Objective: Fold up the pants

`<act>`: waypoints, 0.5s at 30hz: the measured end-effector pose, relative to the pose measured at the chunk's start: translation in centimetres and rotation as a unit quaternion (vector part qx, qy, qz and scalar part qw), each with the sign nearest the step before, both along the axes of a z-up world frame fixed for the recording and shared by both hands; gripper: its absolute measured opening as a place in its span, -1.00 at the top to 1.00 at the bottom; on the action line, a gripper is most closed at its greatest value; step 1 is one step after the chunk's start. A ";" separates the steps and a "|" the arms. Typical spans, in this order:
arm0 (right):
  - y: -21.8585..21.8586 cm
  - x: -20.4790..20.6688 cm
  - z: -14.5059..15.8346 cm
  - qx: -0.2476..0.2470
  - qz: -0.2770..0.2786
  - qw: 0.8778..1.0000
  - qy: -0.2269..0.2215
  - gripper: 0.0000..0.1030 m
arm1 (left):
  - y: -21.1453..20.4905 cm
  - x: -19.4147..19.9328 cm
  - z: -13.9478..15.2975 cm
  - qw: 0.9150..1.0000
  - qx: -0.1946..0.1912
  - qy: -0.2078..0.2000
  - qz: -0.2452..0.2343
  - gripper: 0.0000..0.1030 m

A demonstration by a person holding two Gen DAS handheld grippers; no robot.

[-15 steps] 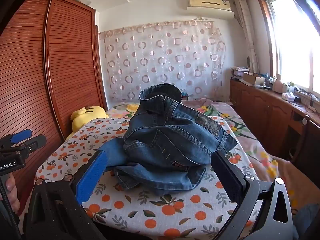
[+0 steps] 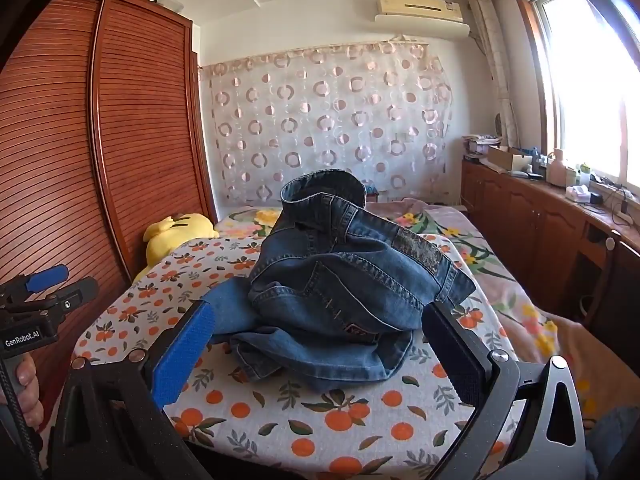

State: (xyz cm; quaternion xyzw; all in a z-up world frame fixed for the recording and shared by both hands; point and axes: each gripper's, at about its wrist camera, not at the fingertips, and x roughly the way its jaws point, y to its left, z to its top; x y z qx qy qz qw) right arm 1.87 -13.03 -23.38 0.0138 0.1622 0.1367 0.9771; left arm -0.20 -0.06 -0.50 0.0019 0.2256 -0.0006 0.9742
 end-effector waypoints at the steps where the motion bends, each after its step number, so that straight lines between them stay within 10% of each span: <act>1: 0.0 0.0 0.0 0.000 0.000 1.000 0.000 -1.00 | 0.1 0.1 -0.3 1.000 0.000 0.000 0.000 -0.72; 15: 0.0 -0.1 0.0 0.002 0.000 1.000 -0.001 -1.00 | 0.1 0.2 -0.3 1.000 0.001 0.002 0.000 -0.72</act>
